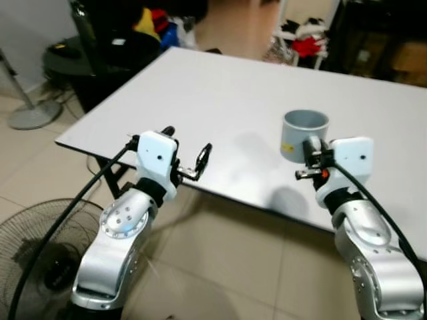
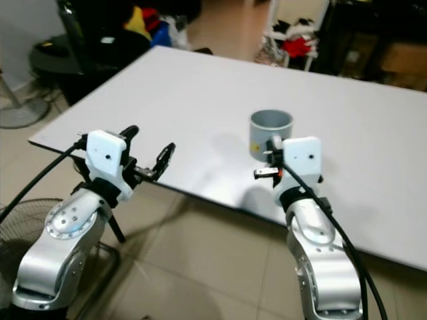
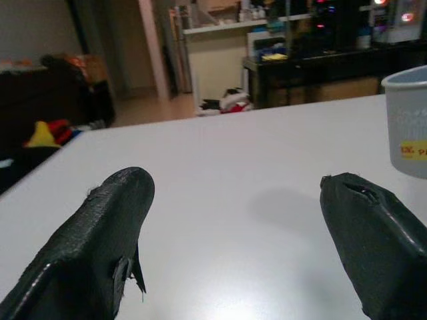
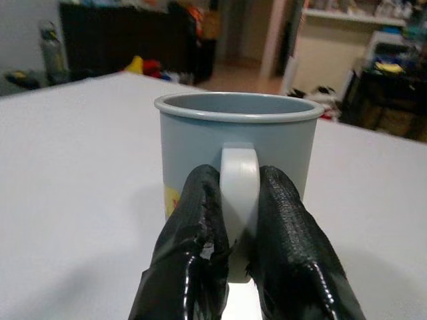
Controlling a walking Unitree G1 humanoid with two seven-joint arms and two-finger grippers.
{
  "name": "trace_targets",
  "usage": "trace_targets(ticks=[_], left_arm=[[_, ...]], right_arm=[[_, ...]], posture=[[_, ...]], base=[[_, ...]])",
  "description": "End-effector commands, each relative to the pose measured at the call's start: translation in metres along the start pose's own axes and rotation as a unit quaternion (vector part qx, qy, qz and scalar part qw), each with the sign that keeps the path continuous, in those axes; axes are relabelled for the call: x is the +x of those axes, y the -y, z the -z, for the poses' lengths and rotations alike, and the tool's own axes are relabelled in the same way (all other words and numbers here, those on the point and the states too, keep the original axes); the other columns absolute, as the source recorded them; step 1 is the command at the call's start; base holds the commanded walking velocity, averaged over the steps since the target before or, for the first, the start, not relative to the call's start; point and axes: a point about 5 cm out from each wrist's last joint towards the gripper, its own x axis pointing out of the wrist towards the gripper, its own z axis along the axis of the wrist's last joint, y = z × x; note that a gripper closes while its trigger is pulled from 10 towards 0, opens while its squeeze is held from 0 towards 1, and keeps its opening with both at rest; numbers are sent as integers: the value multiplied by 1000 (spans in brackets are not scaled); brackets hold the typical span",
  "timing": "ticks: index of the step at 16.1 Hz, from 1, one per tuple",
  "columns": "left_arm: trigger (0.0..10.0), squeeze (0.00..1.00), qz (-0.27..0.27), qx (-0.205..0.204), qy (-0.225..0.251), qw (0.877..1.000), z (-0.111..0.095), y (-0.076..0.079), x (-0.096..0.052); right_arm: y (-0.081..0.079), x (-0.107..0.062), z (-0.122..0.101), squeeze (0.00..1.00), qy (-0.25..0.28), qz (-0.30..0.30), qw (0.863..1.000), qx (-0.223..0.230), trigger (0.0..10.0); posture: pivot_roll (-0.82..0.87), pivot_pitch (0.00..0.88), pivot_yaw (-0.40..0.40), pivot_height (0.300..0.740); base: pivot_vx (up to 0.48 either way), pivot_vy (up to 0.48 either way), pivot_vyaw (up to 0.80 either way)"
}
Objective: Setting the table
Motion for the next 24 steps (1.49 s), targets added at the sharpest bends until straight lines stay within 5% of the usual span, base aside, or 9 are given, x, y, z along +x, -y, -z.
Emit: trace_targets(ticks=[1,13,20,24], left_arm=[[10000,0,-6,7,-2,1000,-1,-6,-1],[10000,0,10,9,-7,1000,0,-5,-3],[10000,0,21,20,-17,999,3,-5,-5],[10000,0,67,31,-45,996,12,-1,-8]], right_arm=[[-7,0,-5,0,12,-13,1000,7,10000],[-7,-1,-4,0,15,-5,1000,12,10000],[-11,2,-3,0,19,-26,999,20,10000],[-12,23,11,0,27,-31,999,5,10000]], posture=[[21,37,22,740],[26,36,29,740],[33,24,28,740],[34,24,36,740]], base=[[345,0,-800],[346,0,-200],[0,0,0],[0,0,0]])
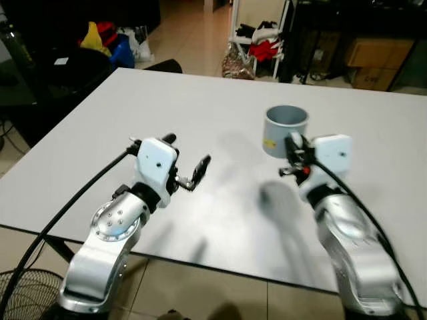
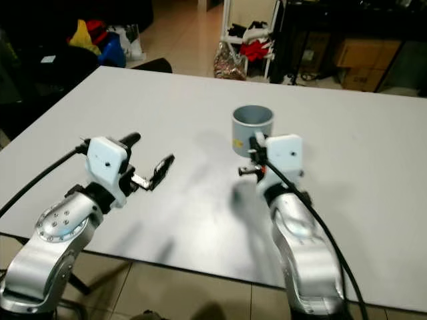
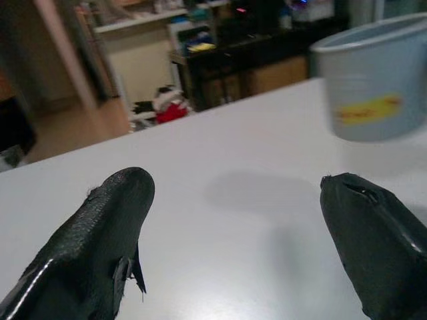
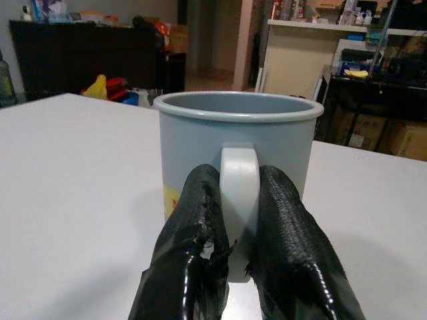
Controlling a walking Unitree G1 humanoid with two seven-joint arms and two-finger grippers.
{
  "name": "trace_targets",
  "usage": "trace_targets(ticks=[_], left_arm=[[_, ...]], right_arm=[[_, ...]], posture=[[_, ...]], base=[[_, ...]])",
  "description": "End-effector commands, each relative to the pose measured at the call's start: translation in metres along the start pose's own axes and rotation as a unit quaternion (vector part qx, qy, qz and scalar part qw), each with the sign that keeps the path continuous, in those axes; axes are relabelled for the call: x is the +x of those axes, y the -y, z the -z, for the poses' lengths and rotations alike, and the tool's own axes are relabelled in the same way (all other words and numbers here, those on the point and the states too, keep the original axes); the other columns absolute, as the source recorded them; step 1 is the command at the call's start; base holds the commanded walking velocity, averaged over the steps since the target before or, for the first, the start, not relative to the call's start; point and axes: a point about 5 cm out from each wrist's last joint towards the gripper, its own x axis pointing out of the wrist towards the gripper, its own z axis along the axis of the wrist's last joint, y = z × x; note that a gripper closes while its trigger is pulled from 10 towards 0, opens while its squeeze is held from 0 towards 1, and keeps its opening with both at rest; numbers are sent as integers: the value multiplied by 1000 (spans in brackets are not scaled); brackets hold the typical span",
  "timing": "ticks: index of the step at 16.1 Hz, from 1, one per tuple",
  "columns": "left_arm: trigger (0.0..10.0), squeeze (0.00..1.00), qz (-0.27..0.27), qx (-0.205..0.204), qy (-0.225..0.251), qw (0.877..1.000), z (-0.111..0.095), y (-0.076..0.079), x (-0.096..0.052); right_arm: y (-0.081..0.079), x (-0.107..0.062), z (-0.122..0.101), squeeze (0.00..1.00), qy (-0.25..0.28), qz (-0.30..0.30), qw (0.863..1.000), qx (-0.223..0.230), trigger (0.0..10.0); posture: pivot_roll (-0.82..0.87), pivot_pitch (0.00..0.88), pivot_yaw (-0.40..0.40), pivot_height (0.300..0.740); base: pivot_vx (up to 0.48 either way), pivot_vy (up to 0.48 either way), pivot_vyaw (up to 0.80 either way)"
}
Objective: Setting the table
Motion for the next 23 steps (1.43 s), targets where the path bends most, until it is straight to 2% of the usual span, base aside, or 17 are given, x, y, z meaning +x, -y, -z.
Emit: trace_targets(ticks=[1,2,3,5,8,10,11,14,19,23], left_arm=[[10000,0,20,0,-17,1000,5,1,-1],[10000,0,23,1,-18,1000,5,0,-1],[10000,0,36,1,-25,999,7,-2,-4],[10000,0,48,11,-32,998,8,-3,-8],[10000,0,59,12,-34,998,7,-4,-11],[10000,0,67,16,-38,997,9,-2,-15],[10000,0,74,12,-39,996,9,0,-17],[10000,0,88,4,-52,995,14,6,-20],[10000,0,119,-14,-73,990,19,12,-26],[10000,0,125,-11,-75,989,20,14,-26]], right_arm=[[2,9,7,0,6,-12,1000,-1,10000],[1,12,10,0,5,-20,1000,0,10000],[-2,23,22,0,-4,-59,998,15,10000],[-4,38,31,0,-2,-80,997,24,10000],[-7,51,35,0,9,-91,995,31,10000],[-14,51,39,0,17,-105,993,44,10000],[-21,46,47,0,20,-123,991,56,10000],[-29,38,61,0,12,-147,988,44,10000],[-29,41,74,0,-7,-150,988,30,10000],[-27,43,85,0,-29,-151,988,23,10000]], posture=[[38,26,39,740],[41,29,40,740],[42,29,41,740],[64,30,36,740],[74,28,31,740],[87,23,19,740],[95,30,12,740],[93,33,13,740],[104,34,18,740],[108,32,20,740]], base=[[0,0,0],[0,0,0],[0,0,0],[0,0,0],[0,0,0],[0,0,0],[0,0,0],[0,0,0],[0,0,0],[0,0,0]])
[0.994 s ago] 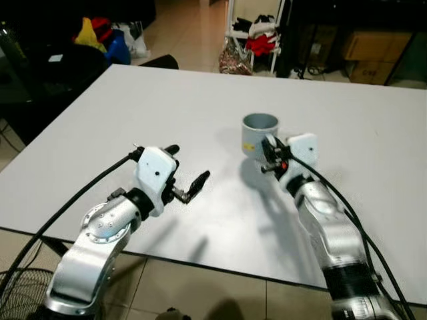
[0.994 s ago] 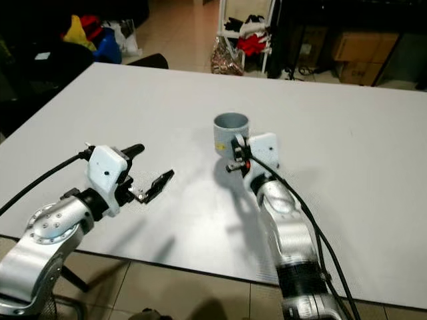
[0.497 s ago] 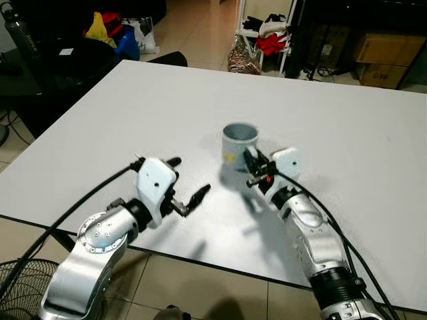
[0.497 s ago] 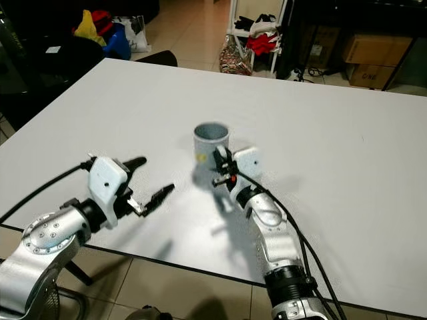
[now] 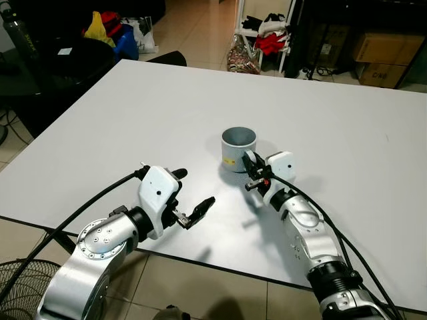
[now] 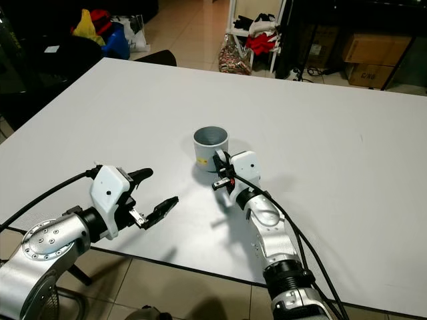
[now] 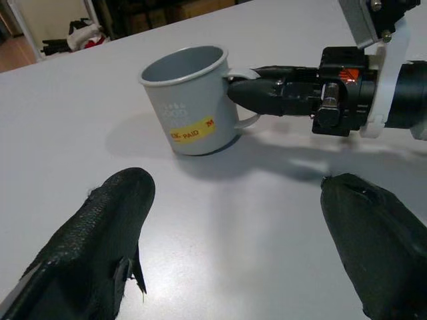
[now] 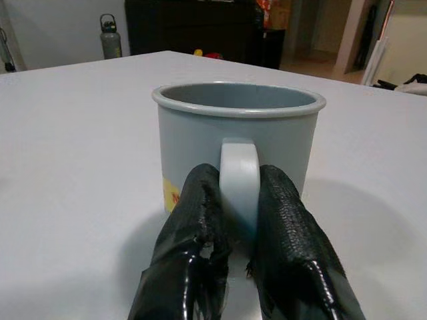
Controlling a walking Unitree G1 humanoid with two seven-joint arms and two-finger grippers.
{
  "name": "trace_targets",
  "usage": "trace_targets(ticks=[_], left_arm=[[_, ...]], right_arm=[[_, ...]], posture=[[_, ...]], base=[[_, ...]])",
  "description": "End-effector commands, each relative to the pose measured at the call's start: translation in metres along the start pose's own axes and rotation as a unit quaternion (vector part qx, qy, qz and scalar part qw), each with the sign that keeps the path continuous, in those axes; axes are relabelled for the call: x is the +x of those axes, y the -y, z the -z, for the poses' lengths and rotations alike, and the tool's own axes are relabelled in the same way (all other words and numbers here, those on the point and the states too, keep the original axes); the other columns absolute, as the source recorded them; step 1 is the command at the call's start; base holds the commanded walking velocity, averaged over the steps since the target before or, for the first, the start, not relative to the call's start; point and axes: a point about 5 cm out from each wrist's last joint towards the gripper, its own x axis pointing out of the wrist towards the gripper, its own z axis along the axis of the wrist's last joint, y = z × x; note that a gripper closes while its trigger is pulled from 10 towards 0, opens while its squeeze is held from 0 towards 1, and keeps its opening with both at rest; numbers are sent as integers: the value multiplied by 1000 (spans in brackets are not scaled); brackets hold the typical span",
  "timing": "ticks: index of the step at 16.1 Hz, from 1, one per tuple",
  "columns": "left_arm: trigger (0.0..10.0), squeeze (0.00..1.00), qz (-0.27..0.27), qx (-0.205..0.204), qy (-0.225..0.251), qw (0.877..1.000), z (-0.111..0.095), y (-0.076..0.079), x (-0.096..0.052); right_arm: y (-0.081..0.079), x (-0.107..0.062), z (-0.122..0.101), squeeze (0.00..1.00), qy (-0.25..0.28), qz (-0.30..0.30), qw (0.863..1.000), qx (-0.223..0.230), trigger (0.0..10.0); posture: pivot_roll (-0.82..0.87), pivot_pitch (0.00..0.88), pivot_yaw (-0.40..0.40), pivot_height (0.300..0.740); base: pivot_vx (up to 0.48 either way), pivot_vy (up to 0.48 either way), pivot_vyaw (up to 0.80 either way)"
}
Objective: Setting the table
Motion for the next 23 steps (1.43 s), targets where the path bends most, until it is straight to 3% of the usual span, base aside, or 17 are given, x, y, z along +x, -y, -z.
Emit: trace_targets(ticks=[1,8,12,17,20,21,23], left_arm=[[10000,0,6,9,0,1000,-3,2,0],[10000,0,9,13,-4,1000,-2,1,1],[10000,0,8,17,-4,1000,-2,1,2],[10000,0,-10,29,-18,999,0,-8,-10],[10000,0,-12,31,-21,999,0,-7,-14],[10000,0,-12,31,-22,999,-1,-7,-14],[10000,0,-16,32,-20,999,-1,-7,-13]], right_arm=[[2,-1,7,0,-19,2,1000,1,10000],[4,6,13,0,-44,-5,999,6,10000],[-10,23,5,0,-45,-53,997,16,10000],[-22,38,2,0,-60,-74,995,2,10000],[-21,41,7,0,-81,-50,995,-18,10000],[-21,40,8,1000,-85,-44,995,-12,10000],[-20,38,11,1000,-84,-47,995,1,10000]], posture=[[108,32,20,740],[111,33,19,740],[110,32,21,740],[152,55,20,740],[167,55,17,740],[170,50,16,740],[165,41,12,740]], base=[[0,0,0],[0,0,0],[0,0,0],[0,0,0],[0,0,0],[0,0,0],[0,0,0]])
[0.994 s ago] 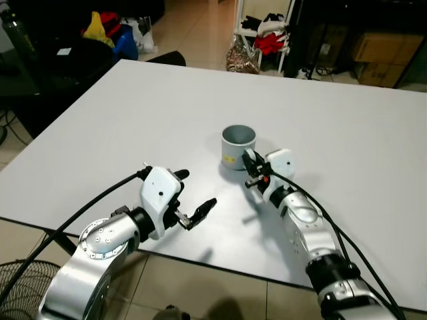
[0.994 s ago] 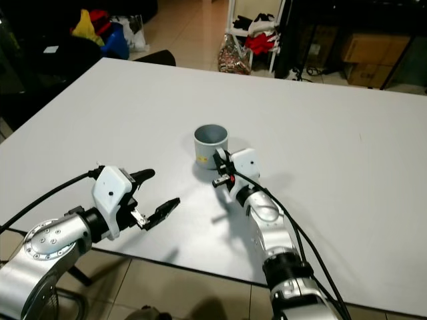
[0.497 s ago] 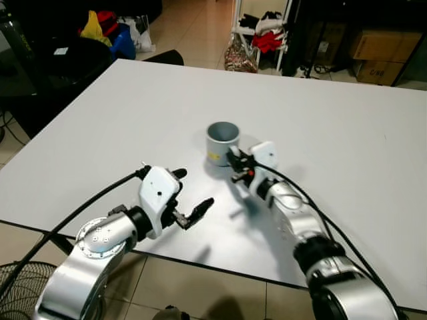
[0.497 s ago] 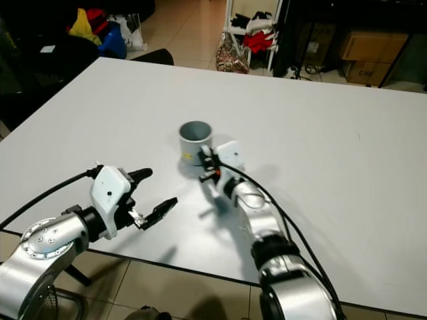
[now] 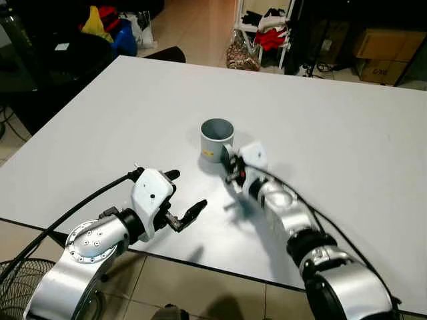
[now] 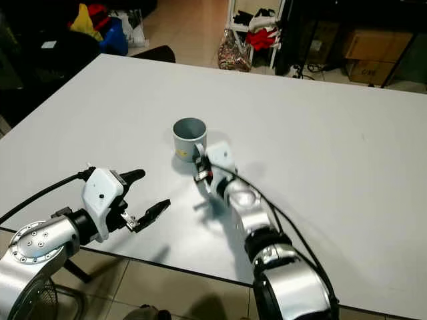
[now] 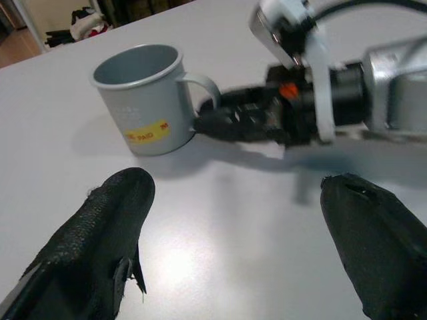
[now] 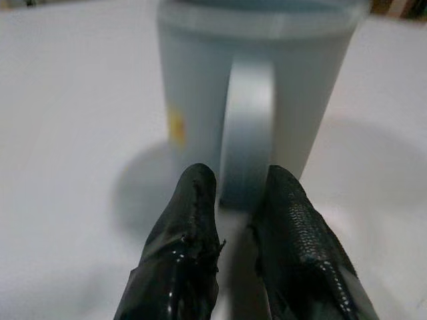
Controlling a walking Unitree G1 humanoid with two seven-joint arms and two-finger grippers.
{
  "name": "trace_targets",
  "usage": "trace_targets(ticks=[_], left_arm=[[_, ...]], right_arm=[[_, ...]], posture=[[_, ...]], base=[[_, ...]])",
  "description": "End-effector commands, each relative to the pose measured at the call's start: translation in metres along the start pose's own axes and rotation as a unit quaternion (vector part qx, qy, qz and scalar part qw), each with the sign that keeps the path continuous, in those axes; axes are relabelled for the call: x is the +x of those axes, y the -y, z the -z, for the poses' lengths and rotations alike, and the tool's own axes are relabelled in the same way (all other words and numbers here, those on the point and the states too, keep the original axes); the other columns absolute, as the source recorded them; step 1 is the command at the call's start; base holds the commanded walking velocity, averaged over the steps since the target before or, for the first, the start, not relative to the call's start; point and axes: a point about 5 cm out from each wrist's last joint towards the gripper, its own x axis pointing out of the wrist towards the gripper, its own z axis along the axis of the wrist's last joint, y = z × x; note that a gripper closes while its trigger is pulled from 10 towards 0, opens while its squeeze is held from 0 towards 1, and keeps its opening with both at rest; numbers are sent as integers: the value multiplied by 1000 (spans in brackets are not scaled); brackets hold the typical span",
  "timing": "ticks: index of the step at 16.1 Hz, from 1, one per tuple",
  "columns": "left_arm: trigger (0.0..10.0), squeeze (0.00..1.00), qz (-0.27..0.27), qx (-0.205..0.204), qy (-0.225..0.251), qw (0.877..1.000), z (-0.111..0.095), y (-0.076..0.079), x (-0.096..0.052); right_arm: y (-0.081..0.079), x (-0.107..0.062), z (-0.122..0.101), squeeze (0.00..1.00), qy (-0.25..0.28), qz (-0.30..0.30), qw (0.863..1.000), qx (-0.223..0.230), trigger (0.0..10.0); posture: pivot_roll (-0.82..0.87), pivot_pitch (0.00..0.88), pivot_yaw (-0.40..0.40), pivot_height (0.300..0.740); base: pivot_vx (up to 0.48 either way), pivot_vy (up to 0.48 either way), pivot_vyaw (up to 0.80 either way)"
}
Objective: Setting the table
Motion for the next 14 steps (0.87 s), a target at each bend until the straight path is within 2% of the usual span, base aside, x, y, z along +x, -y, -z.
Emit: trace_targets(ticks=[1,3,5,7,8,9,10,12,13,14], left_arm=[[10000,0,-8,6,-1,1000,-1,-2,-1],[10000,0,-14,-6,7,1000,-3,-4,0],[10000,0,-20,-15,13,1000,-3,-4,1],[10000,0,-27,-24,21,999,-4,-6,1],[10000,0,-31,-26,24,999,-4,-6,0],[10000,0,-31,-30,24,999,-3,-5,0],[10000,1000,-37,-29,24,999,-1,-5,-1],[10000,1000,-71,-45,26,996,5,-5,-1],[10000,1000,-89,-46,28,995,5,-7,-1],[10000,1000,-134,-57,30,989,7,-13,-2]], right_arm=[[3,-1,-1,1000,2,4,1000,4,10000],[4,-9,2,1000,33,-6,999,16,10000],[7,-22,4,1000,63,-14,998,8,10000],[9,-42,0,1000,93,-12,996,8,10000],[9,-69,-7,1000,118,-13,993,5,10000],[8,-74,-8,1000,122,-11,992,7,10000],[7,-86,-13,1000,130,-6,991,12,10000],[7,-110,-25,1000,142,27,989,-5,10000],[7,-115,-29,1000,147,42,988,-11,10000],[5,-127,-39,1000,157,69,985,0,10000]], posture=[[165,41,12,740],[149,27,10,740],[139,19,8,740],[129,8,11,740],[117,2,16,740],[109,0,20,740],[103,0,25,740],[75,0,37,740],[74,0,37,740],[64,0,39,740]], base=[[0,0,0],[0,0,0],[0,0,0],[0,0,0],[0,0,0],[0,0,0],[0,0,0],[0,0,0],[0,0,0],[0,0,0]])
